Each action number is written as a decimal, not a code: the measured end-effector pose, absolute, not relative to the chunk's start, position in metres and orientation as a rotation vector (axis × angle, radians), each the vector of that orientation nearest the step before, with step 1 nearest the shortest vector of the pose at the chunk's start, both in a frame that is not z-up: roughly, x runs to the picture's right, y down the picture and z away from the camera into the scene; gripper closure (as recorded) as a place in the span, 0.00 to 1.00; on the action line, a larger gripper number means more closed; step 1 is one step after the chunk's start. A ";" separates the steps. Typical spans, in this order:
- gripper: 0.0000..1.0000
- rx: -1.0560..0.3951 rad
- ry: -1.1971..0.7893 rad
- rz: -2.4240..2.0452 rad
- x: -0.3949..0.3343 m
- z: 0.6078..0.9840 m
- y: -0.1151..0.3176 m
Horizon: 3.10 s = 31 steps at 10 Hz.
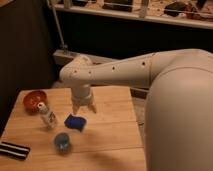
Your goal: Place the eraser in the ceramic cup
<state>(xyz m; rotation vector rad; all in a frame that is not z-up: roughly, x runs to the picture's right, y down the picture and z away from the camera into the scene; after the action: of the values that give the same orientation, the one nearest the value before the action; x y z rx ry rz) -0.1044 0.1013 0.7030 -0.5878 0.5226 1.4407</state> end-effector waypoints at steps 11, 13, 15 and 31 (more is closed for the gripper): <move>0.35 -0.588 0.523 1.441 -0.104 0.703 0.101; 0.35 -0.588 0.523 1.440 -0.104 0.703 0.102; 0.35 -0.581 0.500 1.410 -0.109 0.702 0.099; 0.35 -0.594 0.131 0.417 -0.370 0.628 0.190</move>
<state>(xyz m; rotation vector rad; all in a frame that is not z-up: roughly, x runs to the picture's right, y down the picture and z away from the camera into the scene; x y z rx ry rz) -0.3700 0.1904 0.6276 -0.5936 0.1310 0.4167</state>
